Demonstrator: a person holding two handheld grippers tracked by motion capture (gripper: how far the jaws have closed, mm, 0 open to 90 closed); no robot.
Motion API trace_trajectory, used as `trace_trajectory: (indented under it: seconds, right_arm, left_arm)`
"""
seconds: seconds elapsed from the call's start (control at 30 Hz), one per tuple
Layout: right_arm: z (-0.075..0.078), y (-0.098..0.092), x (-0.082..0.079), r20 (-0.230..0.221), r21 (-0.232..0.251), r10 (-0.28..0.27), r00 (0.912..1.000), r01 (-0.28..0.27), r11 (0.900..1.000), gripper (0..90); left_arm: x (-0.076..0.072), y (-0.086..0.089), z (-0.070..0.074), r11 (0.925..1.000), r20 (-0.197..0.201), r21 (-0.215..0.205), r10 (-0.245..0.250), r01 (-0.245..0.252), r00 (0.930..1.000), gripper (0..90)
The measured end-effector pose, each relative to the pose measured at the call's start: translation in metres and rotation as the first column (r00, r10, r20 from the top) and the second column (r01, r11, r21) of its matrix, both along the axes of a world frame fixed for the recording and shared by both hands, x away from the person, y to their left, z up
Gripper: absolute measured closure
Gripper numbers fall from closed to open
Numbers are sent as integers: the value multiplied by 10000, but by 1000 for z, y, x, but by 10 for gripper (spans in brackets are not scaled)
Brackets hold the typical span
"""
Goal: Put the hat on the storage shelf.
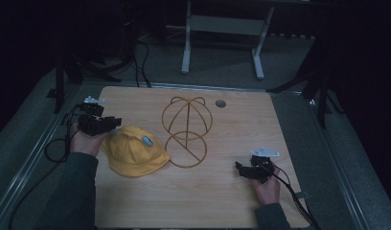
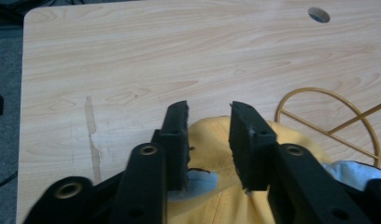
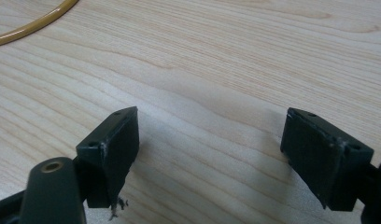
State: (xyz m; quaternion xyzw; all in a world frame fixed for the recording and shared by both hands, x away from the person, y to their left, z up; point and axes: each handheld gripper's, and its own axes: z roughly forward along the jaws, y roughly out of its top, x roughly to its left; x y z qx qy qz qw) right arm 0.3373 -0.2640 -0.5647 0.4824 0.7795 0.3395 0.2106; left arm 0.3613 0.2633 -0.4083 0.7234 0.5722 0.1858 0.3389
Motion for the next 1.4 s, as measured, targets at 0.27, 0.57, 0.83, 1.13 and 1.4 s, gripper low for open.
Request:
trace_trajectory:
  seconds: [0.27,0.57,0.83,1.13,1.4]
  right_arm:
    - [0,0,0,0,4,24,10000,-24,10000,194]
    - [0,0,2,15,-21,47,10000,-47,10000,194]
    - [0,0,2,15,-20,46,10000,-46,10000,194]
    - [0,0,2,15,-22,48,10000,-48,10000,194]
    - [0,0,2,21,-22,49,10000,-49,10000,194]
  left_arm:
    - [3,-2,5,9970,-41,527,-567,568,9984,540]
    - [8,-1,11,9853,-135,773,-1515,1521,9884,511]
    - [9,4,15,9774,-56,283,-2093,2094,9778,518]
    - [11,1,18,9606,-124,548,-2721,2724,9622,511]
    - [11,0,17,9497,-228,591,-3067,3075,9515,508]
